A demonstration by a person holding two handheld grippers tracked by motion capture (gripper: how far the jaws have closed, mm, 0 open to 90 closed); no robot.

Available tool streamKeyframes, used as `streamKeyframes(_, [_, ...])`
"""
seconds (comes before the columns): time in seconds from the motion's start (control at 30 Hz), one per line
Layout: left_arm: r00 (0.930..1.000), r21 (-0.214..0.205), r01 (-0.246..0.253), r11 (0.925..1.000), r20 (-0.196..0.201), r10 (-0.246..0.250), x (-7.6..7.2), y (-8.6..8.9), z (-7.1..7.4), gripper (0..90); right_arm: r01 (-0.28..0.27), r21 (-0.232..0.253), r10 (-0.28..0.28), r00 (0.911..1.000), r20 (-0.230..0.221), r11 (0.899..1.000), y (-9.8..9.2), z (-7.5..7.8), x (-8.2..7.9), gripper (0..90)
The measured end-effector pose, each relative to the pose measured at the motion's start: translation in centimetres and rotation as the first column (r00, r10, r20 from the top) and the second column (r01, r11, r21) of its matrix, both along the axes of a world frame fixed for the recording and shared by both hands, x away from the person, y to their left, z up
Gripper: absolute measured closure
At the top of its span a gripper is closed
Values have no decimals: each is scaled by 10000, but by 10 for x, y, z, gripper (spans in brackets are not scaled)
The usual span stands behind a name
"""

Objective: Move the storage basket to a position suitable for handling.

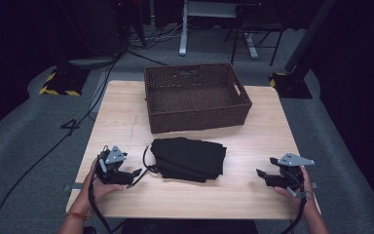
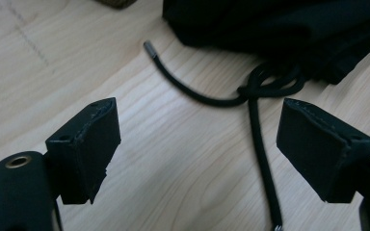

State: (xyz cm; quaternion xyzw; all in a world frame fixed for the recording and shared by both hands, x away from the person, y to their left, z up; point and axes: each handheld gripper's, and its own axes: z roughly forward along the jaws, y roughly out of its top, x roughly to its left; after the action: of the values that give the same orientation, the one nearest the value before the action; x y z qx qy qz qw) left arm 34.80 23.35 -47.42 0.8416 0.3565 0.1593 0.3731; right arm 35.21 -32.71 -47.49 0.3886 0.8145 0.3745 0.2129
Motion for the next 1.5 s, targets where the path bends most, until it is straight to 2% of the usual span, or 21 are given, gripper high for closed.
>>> streamKeyframes(0.1, [9994, -89, 304, 9995, 154, -302, 2, -10, 6, 159, -163, 103, 162, 9998, 78, 9998, 6, 5, 4, 251])
streamKeyframes(0.2, [9987, -60, 317, 9995, 410, -314, 4, -21, 10, 156, -325, 159, 323, 9993, 172, 9993, 10, 9, 8, 253])
streamKeyframes(0.23, [9987, -60, 317, 9995, 410, -314, 4, -21, 10, 157, -325, 159, 323, 9993, 172, 9993, 10, 9, 8, 253])
streamKeyframes(0.27, [9975, -37, 576, 9983, 420, -574, 5, -29, 12, 157, -411, 210, 407, 9989, 226, 9989, 13, 13, 12, 252])
streamKeyframes(0.43, [9927, 38, 1134, 9935, 420, -1134, 11, -48, 12, 158, -618, 378, 602, 9973, 422, 9974, 19, 25, 23, 259])
streamKeyframes(0.6, [9903, 134, 1303, 9914, 469, -1307, 17, -59, 11, 158, -844, 287, 823, 9945, 652, 9960, 29, 37, 36, 265])
streamKeyframes(0.67, [9899, 4, 1370, 9906, 379, -1369, 21, -62, 10, 156, -869, 263, 849, 9940, 695, 9959, 31, 40, 38, 267])
streamKeyframes(0.7, [9895, 39, 1385, 9904, 407, -1385, 24, -67, 10, 155, -982, 298, 957, 9924, 768, 9947, 35, 47, 45, 268])
streamKeyframes(1.0, [9902, 85, 1372, 9905, 241, -1373, 35, -72, 3, 153, -1286, 172, 1259, 9856, 1131, 9915, 56, 71, 67, 272])
streamKeyframes(1.13, [9900, 148, 1402, 9900, 146, -1404, 37, -73, 1, 153, -1341, 206, 1306, 9839, 1218, 9908, 65, 78, 78, 273])
streamKeyframes(1.3, [9882, 251, 1526, 9880, -187, -1522, 39, -77, -5, 153, -1360, 270, 1316, 9833, 1256, 9903, 74, 85, 93, 275])
streamKeyframes(1.4, [9876, 251, 1559, 9875, -203, -1554, 40, -78, -6, 153, -1342, 340, 1290, 9835, 1268, 9904, 78, 87, 99, 275])
streamKeyframes(1.43, [9875, 221, 1562, 9875, -262, -1556, 40, -78, -7, 154, -1394, 443, 1329, 9831, 1259, 9892, 82, 89, 106, 275])
streamKeyframes(1.5, [9873, 206, 1575, 9873, -260, -1569, 41, -78, -8, 154, -1401, 349, 1349, 9833, 1222, 9895, 86, 89, 113, 275])
